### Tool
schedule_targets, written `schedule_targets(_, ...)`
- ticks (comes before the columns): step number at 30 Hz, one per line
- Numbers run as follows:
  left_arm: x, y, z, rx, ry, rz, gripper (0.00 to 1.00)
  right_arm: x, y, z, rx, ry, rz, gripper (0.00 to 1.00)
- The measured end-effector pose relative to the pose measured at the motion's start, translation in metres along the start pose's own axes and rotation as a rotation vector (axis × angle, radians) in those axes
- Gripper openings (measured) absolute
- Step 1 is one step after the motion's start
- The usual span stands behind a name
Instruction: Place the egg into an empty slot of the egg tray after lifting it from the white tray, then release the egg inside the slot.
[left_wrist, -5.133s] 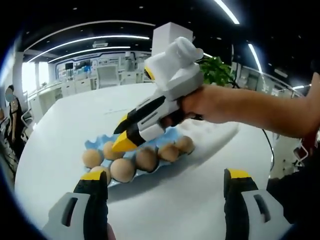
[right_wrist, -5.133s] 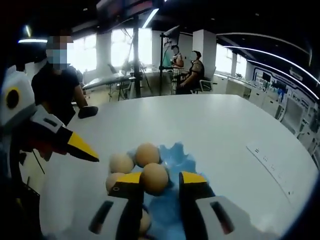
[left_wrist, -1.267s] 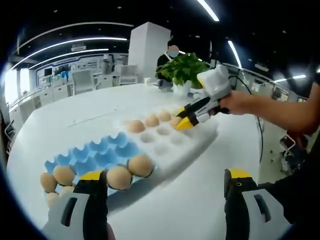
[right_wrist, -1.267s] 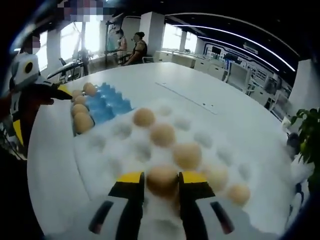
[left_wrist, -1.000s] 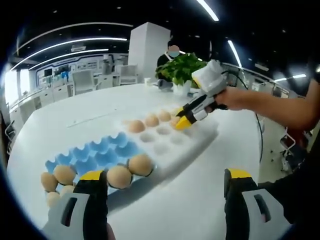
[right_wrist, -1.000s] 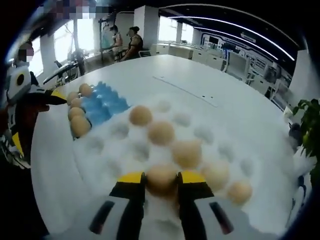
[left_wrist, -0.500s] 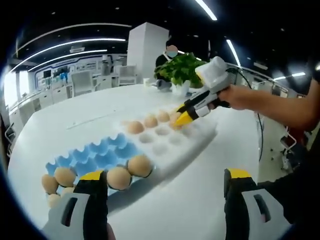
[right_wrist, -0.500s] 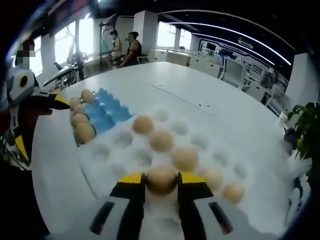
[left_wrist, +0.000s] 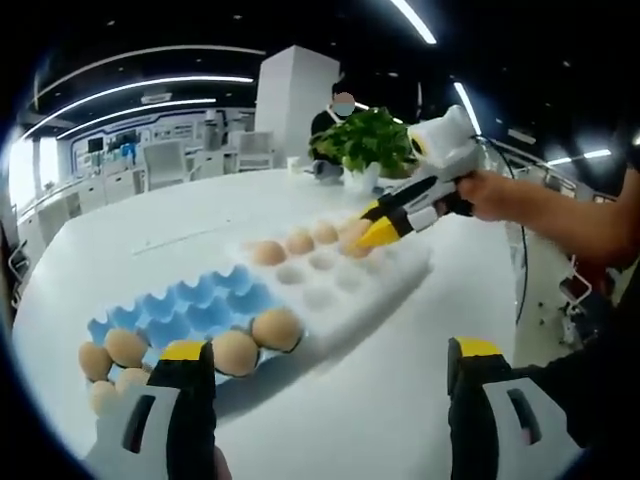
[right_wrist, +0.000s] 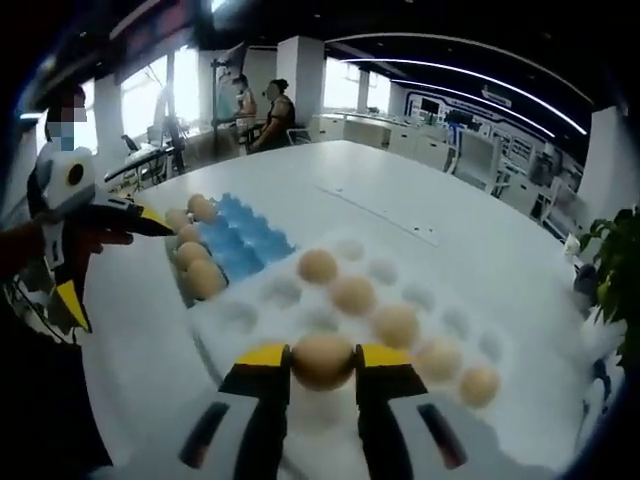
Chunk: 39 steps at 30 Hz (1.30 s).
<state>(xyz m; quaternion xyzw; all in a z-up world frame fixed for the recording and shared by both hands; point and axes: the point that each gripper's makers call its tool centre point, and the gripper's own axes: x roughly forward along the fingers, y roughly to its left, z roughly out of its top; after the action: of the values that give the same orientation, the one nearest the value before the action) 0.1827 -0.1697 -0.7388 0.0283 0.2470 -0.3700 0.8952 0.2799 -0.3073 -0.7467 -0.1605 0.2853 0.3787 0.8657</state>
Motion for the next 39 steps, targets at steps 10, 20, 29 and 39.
schedule_targets(10,0.0,0.001,0.001,0.0,-0.005,-0.001,0.98,0.003,0.0,-0.009,0.0,0.03,0.015,0.27)
schedule_targets(20,0.0,0.001,0.002,0.001,-0.011,0.001,0.98,0.008,-0.004,-0.019,0.056,0.038,0.023,0.29)
schedule_targets(29,-0.003,0.003,0.001,-0.001,-0.009,0.011,0.98,0.01,-0.003,-0.017,0.076,0.039,0.023,0.28)
schedule_targets(39,-0.008,0.008,0.0,-0.008,-0.013,0.029,0.98,0.018,0.012,0.005,0.089,-0.014,0.047,0.28)
